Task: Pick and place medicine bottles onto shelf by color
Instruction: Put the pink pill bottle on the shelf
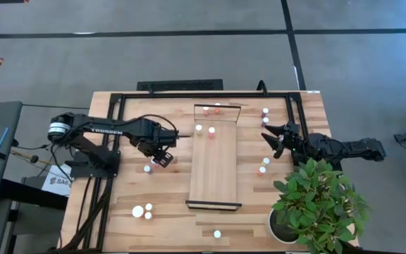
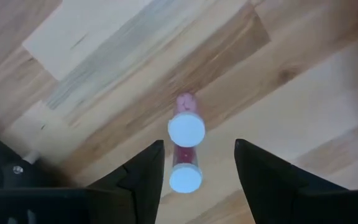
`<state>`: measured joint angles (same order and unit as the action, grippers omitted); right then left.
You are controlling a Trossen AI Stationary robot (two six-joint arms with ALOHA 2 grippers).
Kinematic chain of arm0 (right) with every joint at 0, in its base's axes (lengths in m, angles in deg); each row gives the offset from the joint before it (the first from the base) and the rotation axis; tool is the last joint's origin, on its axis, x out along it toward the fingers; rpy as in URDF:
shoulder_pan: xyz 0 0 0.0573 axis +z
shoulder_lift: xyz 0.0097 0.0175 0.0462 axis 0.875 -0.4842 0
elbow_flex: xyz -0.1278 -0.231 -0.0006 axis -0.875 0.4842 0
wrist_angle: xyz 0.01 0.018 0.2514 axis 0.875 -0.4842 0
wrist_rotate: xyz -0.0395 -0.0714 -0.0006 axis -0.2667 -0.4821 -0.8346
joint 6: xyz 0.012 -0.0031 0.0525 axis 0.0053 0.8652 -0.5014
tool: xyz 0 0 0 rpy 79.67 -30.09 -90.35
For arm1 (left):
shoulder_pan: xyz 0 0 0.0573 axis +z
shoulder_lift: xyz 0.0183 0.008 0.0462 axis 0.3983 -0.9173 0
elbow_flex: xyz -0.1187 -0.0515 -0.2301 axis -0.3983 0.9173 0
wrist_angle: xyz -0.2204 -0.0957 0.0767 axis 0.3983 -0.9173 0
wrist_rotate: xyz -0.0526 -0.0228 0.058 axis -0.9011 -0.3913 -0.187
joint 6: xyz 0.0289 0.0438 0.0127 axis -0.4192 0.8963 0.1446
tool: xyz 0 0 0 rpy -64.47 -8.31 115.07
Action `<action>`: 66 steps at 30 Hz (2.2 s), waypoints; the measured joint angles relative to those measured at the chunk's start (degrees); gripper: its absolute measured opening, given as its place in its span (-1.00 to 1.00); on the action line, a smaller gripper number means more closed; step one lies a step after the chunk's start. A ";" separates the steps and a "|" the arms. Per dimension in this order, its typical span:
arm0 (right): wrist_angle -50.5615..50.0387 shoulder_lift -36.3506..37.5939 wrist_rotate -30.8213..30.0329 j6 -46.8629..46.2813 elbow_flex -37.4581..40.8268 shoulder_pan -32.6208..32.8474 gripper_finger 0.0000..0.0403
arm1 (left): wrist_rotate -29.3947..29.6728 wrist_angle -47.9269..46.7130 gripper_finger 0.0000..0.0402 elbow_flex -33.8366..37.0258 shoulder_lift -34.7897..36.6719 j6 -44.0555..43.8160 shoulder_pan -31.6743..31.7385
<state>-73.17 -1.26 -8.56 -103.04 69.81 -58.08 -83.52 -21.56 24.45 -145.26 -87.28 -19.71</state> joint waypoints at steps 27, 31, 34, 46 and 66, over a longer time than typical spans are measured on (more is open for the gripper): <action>0.11 0.02 0.00 -0.01 0.00 0.00 0.24 | 1.11 10.77 -0.08 9.14 -2.76 -2.82 -1.30; 0.11 0.02 0.00 -0.01 0.00 0.00 0.24 | 1.18 13.43 -0.16 9.55 -2.76 -1.51 -1.30; 0.11 0.02 0.00 0.00 0.00 0.00 0.24 | 1.01 15.69 -0.21 10.73 -2.76 -1.32 -1.30; 0.13 0.02 0.00 -0.01 0.00 0.00 0.24 | -0.44 17.20 -0.29 12.11 -2.76 -2.25 -1.30; 0.13 0.02 0.00 0.01 0.00 0.00 0.24 | -2.03 17.18 -0.30 12.07 -2.76 -2.34 -1.04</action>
<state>-73.04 -1.23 -8.56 -103.03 69.81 -58.08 -85.55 -4.38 36.51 -148.02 -89.62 -20.75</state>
